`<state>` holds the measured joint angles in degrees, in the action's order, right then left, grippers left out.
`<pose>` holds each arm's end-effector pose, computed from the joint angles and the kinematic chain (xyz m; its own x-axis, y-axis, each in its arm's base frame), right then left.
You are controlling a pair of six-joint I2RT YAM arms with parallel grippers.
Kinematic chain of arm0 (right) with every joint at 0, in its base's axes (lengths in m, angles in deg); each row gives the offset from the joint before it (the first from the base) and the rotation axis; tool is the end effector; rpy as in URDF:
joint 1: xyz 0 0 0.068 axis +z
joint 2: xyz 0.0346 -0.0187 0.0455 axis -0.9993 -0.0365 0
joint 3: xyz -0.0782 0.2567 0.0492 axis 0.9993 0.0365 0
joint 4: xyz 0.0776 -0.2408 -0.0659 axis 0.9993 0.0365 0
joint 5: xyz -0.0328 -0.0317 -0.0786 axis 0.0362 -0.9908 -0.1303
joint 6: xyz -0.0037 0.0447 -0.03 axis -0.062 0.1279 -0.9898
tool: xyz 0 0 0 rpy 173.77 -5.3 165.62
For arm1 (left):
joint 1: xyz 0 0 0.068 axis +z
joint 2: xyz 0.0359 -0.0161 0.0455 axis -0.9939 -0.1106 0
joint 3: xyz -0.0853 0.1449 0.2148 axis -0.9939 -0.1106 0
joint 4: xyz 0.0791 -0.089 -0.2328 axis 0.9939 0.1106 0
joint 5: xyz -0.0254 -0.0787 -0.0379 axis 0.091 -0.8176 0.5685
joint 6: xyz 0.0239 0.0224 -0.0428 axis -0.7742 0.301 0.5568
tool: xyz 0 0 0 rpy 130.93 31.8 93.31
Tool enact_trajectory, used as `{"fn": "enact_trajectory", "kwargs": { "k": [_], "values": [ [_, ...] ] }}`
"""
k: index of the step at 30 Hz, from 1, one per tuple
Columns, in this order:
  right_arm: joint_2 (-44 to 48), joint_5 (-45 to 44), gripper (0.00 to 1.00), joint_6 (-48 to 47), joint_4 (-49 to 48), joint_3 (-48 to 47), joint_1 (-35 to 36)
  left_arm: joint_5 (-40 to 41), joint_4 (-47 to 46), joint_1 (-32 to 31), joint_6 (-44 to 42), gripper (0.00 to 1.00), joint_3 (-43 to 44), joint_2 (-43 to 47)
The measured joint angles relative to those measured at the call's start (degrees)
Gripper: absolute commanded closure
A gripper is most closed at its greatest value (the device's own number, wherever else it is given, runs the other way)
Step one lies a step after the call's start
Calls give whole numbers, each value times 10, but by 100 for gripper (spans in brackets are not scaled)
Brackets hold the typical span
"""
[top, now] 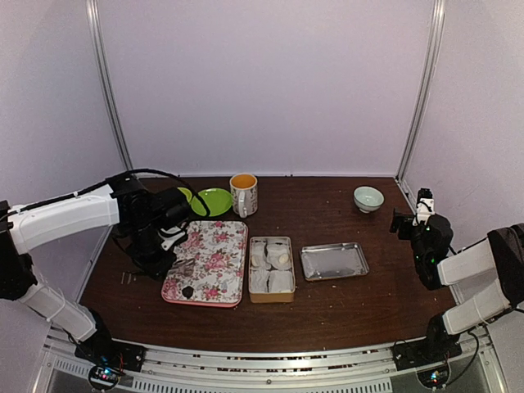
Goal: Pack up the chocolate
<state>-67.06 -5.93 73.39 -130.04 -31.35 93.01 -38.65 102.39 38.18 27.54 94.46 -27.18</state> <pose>0.2320 0.0149 0.1699 -0.0544 0.0015 -0.9985 0.0718 0.9974 -0.0025 0.1673 -0.1623 0.2652 -0.9258 0.3741 -0.0539 0.3637 0.9205 0.1426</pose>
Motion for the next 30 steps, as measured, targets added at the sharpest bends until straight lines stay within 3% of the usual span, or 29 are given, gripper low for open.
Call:
{"fn": "enact_trajectory", "kwargs": {
  "k": [14, 26, 30],
  "values": [
    [0, 0, 0, 0, 0, 0, 0, -5, 2, 0, -2, 63, 2, -19],
    [0, 0, 0, 0, 0, 0, 0, -11, 28, 0, -17, 65, 32, -54],
    [0, 0, 0, 0, 0, 0, 0, -11, 39, 0, -17, 60, 33, -54]
  ]
}}
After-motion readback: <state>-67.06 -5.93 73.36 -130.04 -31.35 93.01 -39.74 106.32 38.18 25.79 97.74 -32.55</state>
